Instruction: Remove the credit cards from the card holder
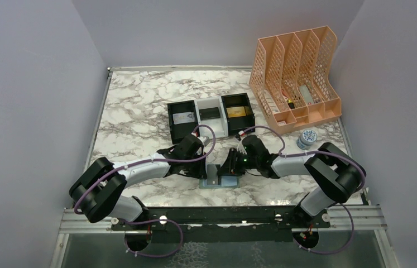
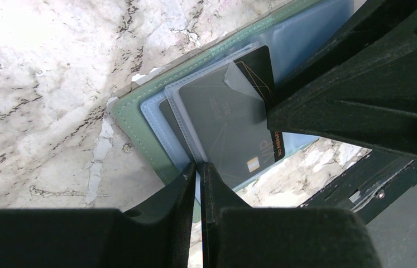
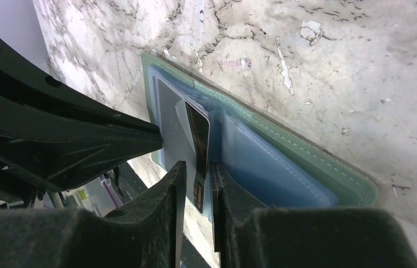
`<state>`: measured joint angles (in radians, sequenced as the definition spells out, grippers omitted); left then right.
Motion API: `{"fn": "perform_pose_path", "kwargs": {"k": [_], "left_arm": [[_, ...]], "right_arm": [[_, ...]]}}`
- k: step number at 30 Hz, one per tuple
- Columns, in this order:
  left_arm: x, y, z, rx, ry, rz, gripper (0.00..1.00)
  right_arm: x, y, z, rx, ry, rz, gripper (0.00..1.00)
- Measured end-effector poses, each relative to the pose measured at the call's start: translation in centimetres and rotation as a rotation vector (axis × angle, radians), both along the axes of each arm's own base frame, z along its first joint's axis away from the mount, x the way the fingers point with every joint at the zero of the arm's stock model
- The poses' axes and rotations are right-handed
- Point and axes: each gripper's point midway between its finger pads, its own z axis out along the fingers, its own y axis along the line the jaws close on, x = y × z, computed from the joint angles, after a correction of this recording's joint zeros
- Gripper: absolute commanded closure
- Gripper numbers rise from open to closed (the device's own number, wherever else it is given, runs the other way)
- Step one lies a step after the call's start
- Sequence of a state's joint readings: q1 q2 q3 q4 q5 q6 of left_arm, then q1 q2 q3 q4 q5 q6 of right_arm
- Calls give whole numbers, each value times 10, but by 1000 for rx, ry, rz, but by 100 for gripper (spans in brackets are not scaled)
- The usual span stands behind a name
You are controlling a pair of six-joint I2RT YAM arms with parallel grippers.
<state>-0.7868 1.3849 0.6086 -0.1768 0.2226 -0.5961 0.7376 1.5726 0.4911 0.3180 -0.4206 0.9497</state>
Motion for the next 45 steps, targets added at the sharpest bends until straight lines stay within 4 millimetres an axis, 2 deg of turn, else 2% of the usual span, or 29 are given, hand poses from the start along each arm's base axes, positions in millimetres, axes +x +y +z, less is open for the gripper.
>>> {"fn": "perform_pose_path", "kwargs": {"k": [3,5,15,21,29,33,35,39,45], "left_arm": [[0,0,0,1,0,-1,89],[0,0,0,1,0,-1,90],[2,1,-1,11,-8,7,97],[4,2,-1,19,-17,14,96],[4,6,3,30,-32,22,68],[8,6,15,13,-68,40,65],[10,2,24,-19,-85,51,63],[13,-23,38,-126,-112,29,63],[5,-45,22,-122,-55,13,65]], "right_arm": [[0,0,-2,0,3,3,93],[0,0,-3,-2,5,3,96],[6,-6,5,-3,-29,-9,96],[13,-17,8,30,-29,27,96],[7,-18,2,31,-10,66,96],[7,-18,3,33,-8,62,96],[6,-18,2,34,-6,61,96],[4,-19,0,38,4,52,96],[2,-20,-1,47,9,42,93]]}}
